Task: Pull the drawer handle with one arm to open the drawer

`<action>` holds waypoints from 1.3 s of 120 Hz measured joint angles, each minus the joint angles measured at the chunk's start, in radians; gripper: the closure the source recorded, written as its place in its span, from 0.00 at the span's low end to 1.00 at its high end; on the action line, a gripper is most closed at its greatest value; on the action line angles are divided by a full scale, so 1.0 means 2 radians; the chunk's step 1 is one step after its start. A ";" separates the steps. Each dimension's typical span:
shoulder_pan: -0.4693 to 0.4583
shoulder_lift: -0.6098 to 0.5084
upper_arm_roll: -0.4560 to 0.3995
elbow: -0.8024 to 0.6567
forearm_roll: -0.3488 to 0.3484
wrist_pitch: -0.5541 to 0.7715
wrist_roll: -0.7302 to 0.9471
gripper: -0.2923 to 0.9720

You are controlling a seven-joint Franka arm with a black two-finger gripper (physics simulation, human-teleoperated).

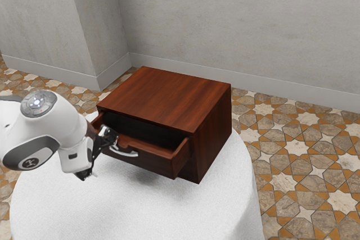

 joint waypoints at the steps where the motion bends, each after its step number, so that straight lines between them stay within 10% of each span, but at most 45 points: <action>1: 0.000 0.000 0.000 0.000 0.000 0.000 0.000 0.23; 156: -0.030 0.119 0.000 -0.077 -0.001 -0.064 -0.033 0.23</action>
